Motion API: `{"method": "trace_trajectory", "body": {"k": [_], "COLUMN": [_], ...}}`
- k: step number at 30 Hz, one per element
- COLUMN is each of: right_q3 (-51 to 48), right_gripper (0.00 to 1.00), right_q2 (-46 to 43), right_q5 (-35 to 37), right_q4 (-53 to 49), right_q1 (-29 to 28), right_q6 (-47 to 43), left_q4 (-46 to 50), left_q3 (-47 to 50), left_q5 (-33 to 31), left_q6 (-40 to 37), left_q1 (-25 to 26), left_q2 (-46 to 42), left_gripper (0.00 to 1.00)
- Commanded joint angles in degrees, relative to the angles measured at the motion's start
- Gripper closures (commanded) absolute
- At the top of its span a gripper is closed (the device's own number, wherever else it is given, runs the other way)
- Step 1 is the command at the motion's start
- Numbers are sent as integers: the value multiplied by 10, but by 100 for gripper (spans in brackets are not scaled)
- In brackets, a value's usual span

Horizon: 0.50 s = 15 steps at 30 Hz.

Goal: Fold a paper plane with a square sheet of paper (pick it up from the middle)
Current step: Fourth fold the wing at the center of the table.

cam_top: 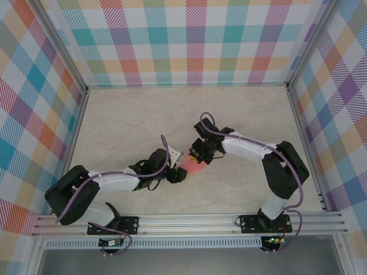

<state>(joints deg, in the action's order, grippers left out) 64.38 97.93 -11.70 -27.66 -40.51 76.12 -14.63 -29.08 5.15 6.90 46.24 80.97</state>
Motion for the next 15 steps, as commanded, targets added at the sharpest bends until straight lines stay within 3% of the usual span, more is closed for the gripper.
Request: {"method": "trace_trajectory", "body": {"k": [1,10,15], "right_q3": [18,37,44], "right_gripper": [88,87,84], "right_q2": [15,35,34], "right_q5": [-12,-27,-31], "right_q4": [-23,-29,-34], "right_q1": [0,0,0], "right_q6": [14,19,19], "left_q4": [-49,-79,-99], "left_q3": [-3,7,11], "left_q5": [8,-5,-26], "left_q6": [-25,-52,-69], "left_q1": [15,30,38], "left_q2": [5,24,41], "left_gripper": [34,33,42]}}
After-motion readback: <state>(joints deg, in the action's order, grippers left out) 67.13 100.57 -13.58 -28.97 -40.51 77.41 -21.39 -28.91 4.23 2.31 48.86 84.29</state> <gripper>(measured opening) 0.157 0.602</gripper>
